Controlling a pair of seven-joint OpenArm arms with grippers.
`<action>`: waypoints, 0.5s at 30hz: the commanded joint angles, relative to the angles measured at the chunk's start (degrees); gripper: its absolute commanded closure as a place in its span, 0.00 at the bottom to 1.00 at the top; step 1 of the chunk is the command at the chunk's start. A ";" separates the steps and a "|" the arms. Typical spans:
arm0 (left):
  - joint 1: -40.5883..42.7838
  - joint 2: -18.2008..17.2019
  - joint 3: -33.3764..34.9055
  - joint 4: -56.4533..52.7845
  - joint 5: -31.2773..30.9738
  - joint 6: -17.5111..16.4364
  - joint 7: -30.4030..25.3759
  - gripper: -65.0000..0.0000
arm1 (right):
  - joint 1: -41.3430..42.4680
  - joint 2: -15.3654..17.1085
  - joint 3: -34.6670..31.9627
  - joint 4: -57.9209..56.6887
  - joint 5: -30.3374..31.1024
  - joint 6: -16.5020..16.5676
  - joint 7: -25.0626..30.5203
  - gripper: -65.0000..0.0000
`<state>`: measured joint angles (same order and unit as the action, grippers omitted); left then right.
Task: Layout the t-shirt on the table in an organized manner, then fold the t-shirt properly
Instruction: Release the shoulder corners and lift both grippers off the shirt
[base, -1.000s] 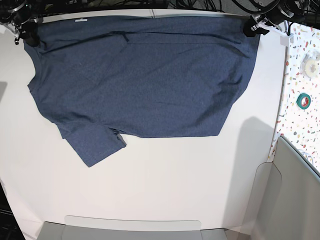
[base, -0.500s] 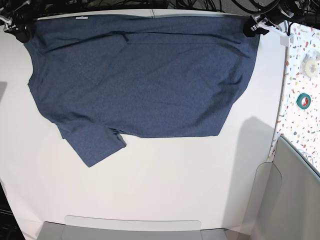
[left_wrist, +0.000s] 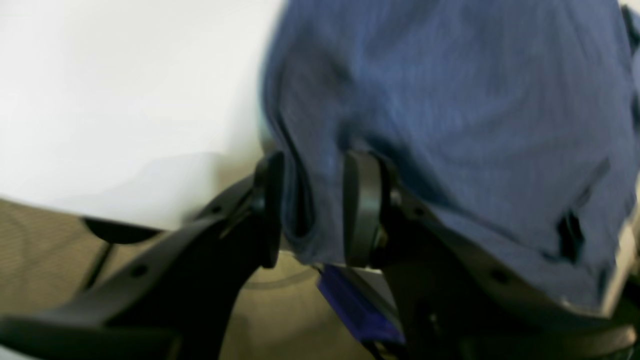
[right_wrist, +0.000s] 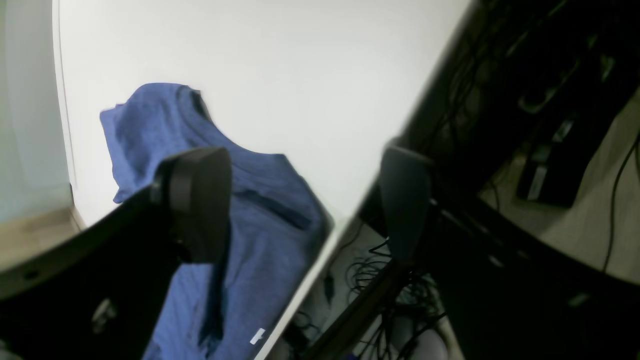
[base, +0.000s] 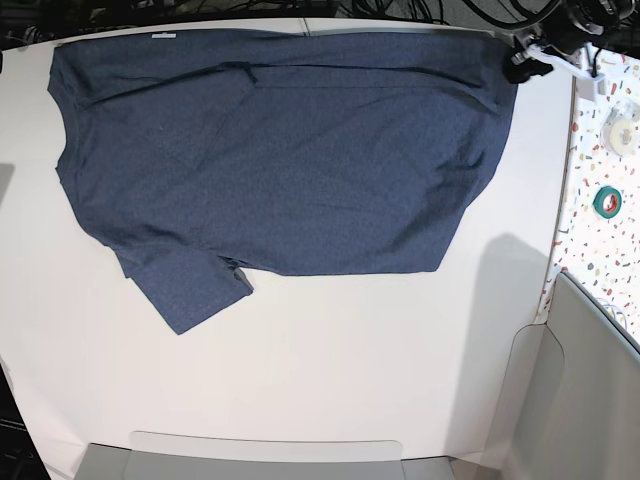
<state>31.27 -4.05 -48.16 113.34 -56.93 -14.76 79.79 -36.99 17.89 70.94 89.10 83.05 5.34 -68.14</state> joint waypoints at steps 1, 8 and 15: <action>0.43 -0.65 -1.11 1.52 -0.70 -0.05 0.21 0.69 | -0.41 2.46 0.58 2.46 1.95 0.33 0.49 0.29; -3.44 -7.95 -1.82 2.05 -0.79 -3.30 0.21 0.69 | 6.71 9.58 0.32 14.42 -9.07 17.64 0.40 0.29; -15.57 -18.14 4.07 -1.03 -0.61 -10.86 0.21 0.69 | 22.62 14.51 -10.76 22.68 -40.89 34.66 0.67 0.29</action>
<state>16.19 -21.28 -44.21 111.77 -56.38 -25.47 80.84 -14.74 30.72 59.64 111.04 41.23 39.22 -68.90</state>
